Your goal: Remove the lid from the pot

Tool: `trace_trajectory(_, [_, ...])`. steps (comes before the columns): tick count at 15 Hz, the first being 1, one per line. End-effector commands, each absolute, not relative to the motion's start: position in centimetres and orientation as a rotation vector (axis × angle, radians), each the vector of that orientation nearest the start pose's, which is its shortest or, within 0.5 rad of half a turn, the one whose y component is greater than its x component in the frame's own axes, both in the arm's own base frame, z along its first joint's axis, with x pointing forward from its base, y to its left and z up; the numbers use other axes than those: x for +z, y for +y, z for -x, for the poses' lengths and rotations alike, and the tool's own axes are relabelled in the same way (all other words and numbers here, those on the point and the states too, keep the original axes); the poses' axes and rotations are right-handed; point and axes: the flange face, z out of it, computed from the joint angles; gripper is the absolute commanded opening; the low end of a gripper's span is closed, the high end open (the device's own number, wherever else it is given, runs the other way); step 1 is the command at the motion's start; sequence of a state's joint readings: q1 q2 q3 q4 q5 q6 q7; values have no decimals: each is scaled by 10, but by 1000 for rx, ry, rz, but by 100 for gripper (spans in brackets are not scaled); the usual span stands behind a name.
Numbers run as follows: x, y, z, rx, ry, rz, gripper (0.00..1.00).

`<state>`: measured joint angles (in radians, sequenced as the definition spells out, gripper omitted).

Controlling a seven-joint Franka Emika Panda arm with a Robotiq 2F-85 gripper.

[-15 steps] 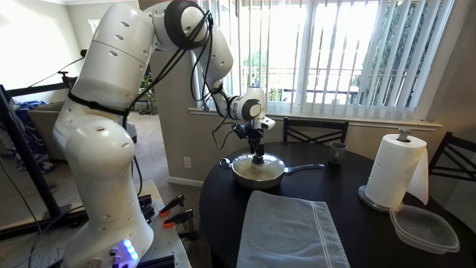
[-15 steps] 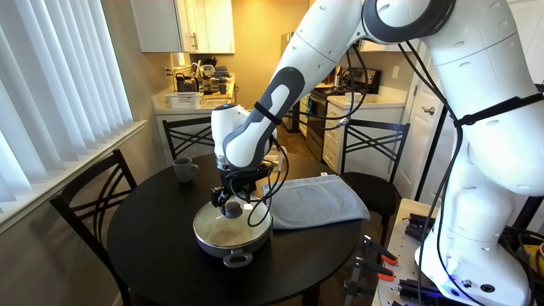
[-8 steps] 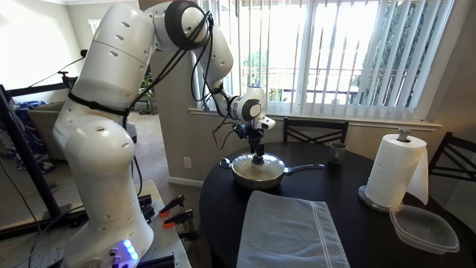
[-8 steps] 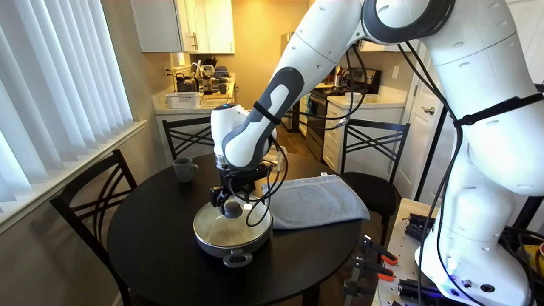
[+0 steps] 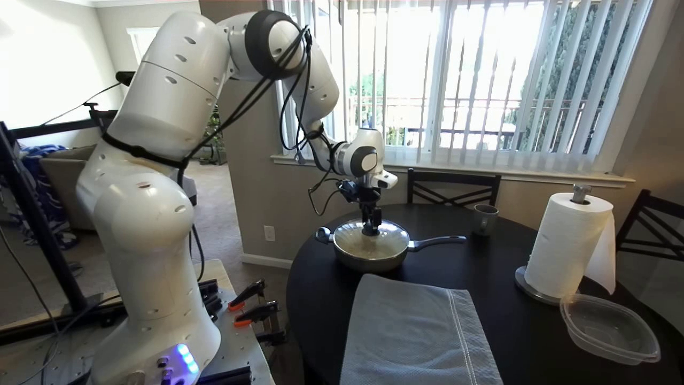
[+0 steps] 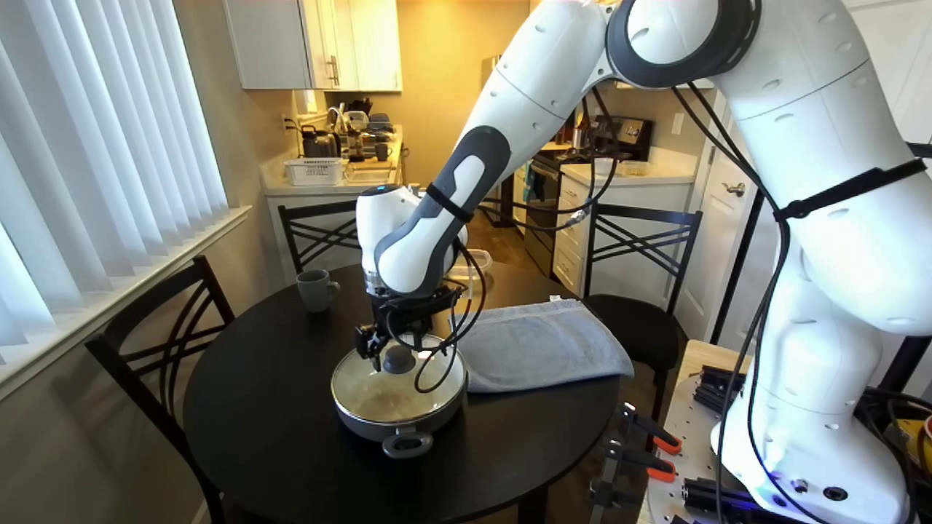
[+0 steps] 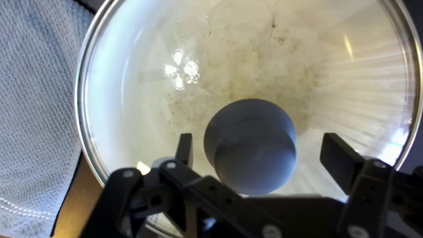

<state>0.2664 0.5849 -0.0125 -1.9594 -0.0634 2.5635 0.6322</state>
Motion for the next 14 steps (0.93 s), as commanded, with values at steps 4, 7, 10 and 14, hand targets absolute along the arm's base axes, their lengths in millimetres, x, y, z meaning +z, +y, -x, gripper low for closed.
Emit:
trace_trajectory(4, [172,157,-603,-64,504,3109,47])
trace_trajectory(7, [177,156,-605,-77,511,3105,34])
trace_trajectory(10, [176,155,-605,-74,515,3105,33])
trace_trajectory(14, [191,159,-597,-75,531,3108,33])
